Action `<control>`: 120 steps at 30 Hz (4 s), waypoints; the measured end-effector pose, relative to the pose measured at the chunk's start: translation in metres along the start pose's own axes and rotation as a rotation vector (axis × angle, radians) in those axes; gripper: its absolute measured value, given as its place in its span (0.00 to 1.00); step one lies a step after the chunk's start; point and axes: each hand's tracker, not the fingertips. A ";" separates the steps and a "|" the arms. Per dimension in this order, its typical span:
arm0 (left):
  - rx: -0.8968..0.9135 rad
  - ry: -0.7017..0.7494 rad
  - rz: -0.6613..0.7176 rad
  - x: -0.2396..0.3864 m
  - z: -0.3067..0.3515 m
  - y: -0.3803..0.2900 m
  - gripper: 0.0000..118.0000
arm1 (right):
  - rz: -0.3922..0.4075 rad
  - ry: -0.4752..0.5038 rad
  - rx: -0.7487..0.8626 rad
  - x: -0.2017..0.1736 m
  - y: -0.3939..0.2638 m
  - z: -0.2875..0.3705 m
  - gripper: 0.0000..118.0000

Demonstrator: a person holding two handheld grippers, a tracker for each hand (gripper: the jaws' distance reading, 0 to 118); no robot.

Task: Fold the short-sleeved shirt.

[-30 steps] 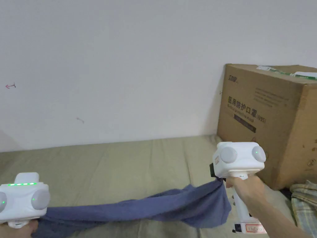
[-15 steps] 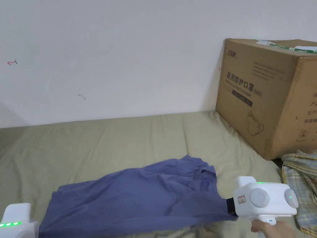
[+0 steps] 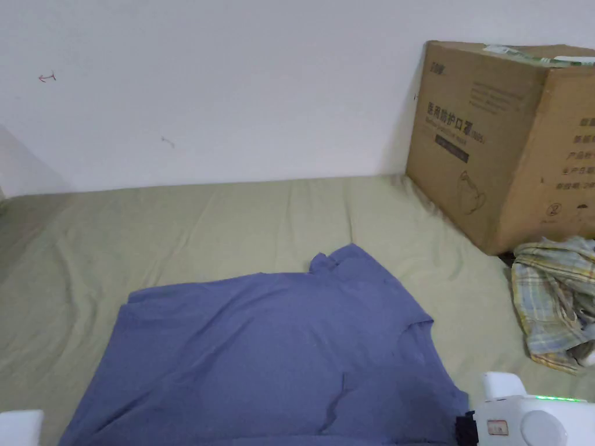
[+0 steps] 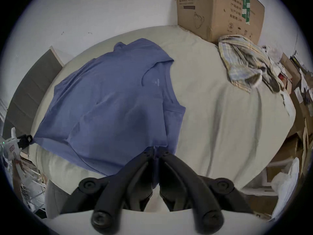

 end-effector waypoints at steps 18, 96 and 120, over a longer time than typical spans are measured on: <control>0.079 -0.148 0.031 -0.001 0.038 0.009 0.63 | 0.039 0.004 0.136 -0.011 0.011 0.030 0.34; -0.111 -0.125 -0.073 0.011 -0.099 0.123 0.03 | 0.087 -0.036 0.053 -0.049 0.153 -0.058 0.02; -0.029 -0.239 0.153 -0.007 -0.025 0.034 0.00 | 0.106 0.108 0.139 -0.071 0.090 -0.018 0.00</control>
